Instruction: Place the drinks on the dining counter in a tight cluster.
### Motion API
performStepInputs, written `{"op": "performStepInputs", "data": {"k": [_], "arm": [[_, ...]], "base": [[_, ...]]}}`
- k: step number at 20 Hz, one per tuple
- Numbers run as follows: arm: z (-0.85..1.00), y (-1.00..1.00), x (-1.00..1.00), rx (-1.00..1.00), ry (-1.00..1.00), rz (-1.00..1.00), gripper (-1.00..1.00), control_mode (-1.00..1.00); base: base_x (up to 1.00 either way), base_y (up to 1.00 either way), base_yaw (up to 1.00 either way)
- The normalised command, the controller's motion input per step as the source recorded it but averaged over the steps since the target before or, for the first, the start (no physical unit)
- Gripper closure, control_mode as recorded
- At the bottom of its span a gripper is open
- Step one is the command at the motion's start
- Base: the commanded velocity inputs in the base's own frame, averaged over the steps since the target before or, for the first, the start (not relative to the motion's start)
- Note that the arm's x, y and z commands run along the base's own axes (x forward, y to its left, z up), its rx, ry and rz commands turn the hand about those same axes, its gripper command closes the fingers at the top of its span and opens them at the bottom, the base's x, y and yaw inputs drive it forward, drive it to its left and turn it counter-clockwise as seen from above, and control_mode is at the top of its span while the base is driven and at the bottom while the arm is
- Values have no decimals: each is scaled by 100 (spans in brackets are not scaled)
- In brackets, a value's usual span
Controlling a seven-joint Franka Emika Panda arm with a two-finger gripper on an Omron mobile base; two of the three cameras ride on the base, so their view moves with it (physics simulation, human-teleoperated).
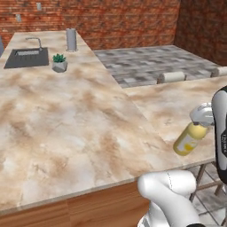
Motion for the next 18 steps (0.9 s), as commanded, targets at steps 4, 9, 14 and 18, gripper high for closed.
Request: {"op": "performStepInputs", "data": {"k": [4, 9, 14, 18], "arm": [[0, 0, 0, 0, 0, 0, 100, 100], [1, 0, 7, 0, 2, 0, 100, -100], [13, 0, 64, 0, 23, 0, 100, -100], [30, 0, 78, -2, 40, 0, 100, -100]], "base": [[1, -2, 5], [4, 0, 0], [0, 0, 0], [0, 0, 0]]}}
